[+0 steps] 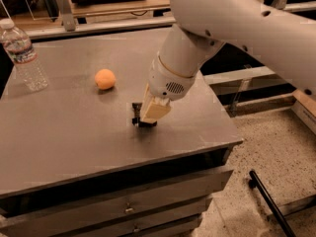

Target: Move rxbar chocolate near orange

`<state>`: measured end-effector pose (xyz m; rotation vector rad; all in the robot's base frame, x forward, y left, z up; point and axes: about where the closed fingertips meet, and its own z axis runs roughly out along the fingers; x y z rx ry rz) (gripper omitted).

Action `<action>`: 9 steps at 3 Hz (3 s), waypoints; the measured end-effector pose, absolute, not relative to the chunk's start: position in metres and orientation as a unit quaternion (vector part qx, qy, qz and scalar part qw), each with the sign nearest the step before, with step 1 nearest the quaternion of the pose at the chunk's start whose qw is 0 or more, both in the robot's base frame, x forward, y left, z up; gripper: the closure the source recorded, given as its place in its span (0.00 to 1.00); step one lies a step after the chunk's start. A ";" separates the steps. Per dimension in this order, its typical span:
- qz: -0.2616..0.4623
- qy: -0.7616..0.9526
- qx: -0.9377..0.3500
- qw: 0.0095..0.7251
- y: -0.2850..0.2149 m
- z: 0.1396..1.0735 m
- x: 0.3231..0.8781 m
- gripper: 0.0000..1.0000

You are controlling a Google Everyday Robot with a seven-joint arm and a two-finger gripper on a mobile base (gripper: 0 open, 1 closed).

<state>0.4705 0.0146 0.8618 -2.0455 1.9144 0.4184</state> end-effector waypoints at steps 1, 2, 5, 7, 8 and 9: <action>0.134 0.671 -0.708 0.177 0.013 0.882 0.488 1.00; 0.121 0.676 -0.703 0.184 0.012 0.889 0.497 1.00; 0.046 0.690 -0.691 0.211 0.009 0.902 0.536 1.00; 0.015 0.691 -0.683 0.236 0.003 0.897 0.573 1.00; 0.012 0.676 -0.687 0.265 0.015 0.902 0.585 1.00; 0.019 0.647 -0.701 0.299 0.041 0.905 0.600 1.00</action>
Offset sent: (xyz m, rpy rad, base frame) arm 0.0408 -0.0056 0.0340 -0.0028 -0.0959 -0.0705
